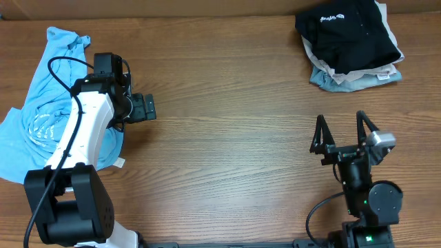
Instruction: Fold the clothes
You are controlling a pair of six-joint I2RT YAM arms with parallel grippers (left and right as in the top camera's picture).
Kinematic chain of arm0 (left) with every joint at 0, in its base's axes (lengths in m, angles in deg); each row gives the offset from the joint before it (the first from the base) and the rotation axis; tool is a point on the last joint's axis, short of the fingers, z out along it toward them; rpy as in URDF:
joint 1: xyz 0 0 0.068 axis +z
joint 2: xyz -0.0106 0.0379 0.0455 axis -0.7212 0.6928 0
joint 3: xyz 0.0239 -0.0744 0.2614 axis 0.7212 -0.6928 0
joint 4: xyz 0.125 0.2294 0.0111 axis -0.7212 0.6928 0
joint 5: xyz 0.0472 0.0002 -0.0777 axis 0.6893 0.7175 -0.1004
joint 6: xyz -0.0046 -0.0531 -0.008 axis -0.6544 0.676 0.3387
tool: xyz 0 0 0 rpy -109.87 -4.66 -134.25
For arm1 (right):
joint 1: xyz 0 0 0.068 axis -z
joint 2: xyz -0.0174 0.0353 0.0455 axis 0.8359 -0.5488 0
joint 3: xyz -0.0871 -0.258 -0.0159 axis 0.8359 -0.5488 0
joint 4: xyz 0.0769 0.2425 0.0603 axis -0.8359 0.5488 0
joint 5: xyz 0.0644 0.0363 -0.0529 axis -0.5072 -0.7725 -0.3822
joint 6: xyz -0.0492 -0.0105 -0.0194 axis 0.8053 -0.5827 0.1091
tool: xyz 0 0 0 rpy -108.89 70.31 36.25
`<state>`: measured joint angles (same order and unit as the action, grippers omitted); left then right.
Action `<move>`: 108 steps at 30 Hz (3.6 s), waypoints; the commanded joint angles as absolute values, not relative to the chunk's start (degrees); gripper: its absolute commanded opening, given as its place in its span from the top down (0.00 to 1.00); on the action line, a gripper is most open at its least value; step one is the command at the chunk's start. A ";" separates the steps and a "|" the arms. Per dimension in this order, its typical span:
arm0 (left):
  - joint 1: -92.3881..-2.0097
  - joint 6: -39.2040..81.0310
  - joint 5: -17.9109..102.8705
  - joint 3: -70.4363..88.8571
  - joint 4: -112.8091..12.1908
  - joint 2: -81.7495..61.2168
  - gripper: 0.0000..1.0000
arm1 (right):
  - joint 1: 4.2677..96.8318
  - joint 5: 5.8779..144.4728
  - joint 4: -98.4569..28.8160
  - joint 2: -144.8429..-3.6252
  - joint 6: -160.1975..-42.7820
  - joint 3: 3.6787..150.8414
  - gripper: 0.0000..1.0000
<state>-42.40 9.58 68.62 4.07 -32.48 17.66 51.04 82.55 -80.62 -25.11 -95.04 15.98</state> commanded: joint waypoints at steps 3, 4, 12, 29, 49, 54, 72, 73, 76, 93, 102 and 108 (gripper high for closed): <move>-42.42 8.49 68.16 5.08 -32.53 18.16 0.00 | 50.84 85.11 -80.56 -19.49 -95.02 9.60 0.00; -42.42 8.49 68.16 5.08 -32.53 18.16 0.00 | 50.84 85.11 -80.56 -18.68 -95.02 8.55 0.00; -42.42 8.49 68.16 5.08 -32.53 18.16 0.00 | 50.93 85.02 -74.00 -11.21 -95.04 3.85 0.00; -42.42 8.49 68.16 5.08 -32.53 18.16 0.00 | 53.58 85.07 -62.96 -3.63 -95.04 3.85 0.00; -43.56 8.47 68.62 5.08 -32.48 12.67 0.00 | 53.58 85.07 -62.98 -3.63 -95.04 3.85 0.00; -45.99 8.47 68.62 5.08 -32.51 2.18 0.00 | 53.58 85.07 -62.96 -3.63 -95.04 3.85 0.00; -45.70 8.47 73.06 -31.79 -68.20 -52.57 0.00 | 53.58 85.07 -62.96 -3.63 -95.02 3.85 0.00; -45.46 8.47 72.51 -34.70 -70.56 -54.60 0.00 | 53.58 85.07 -62.96 -3.63 -95.04 3.85 0.00; -44.81 8.47 70.46 -44.30 -79.35 -60.50 0.00 | 53.58 85.07 -62.96 -3.63 -95.04 3.85 0.00; -42.84 8.55 70.72 -70.39 -93.95 -78.06 0.00 | 53.58 85.07 -62.96 -3.63 -95.04 3.85 0.00; -41.68 8.60 70.02 -70.37 -79.41 -81.73 0.00 | 53.58 85.07 -62.96 -3.63 -95.04 3.85 0.00; -41.68 8.47 69.06 -70.35 -80.07 -81.60 0.00 | 53.58 85.07 -62.98 -3.63 -95.04 3.85 0.00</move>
<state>-42.23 9.56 70.30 -70.20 -80.02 -81.05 53.31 84.32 -62.81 -4.24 -95.09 4.44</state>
